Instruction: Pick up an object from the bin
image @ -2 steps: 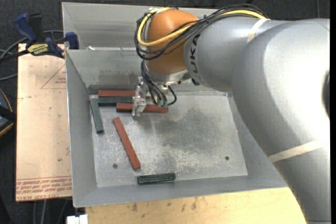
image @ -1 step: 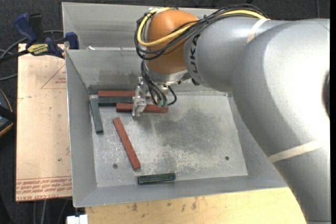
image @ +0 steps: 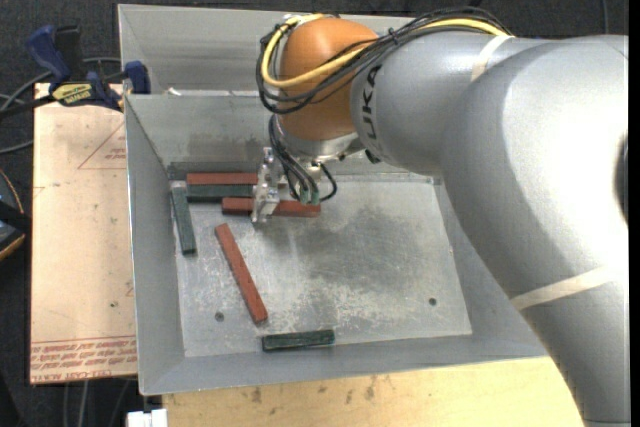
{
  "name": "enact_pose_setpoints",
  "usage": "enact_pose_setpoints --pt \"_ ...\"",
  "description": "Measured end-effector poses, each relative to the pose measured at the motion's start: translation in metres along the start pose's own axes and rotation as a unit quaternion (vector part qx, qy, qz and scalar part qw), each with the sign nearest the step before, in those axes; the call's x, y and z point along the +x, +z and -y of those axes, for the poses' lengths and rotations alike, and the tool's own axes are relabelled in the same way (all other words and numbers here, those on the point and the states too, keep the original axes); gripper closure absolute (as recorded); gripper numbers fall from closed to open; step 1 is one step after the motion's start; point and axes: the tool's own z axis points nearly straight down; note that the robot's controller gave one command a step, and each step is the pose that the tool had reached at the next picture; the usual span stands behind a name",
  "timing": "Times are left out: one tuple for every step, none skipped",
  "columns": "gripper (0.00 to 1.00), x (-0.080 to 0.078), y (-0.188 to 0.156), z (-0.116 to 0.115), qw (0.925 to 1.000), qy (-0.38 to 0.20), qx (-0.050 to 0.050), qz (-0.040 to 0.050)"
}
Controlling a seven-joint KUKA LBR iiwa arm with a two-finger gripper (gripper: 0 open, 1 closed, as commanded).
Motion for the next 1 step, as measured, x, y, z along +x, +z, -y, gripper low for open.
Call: enact_pose_setpoints --pt "1.0 0.0036 -0.0043 0.0007 1.0 0.0 0.002 -0.009"
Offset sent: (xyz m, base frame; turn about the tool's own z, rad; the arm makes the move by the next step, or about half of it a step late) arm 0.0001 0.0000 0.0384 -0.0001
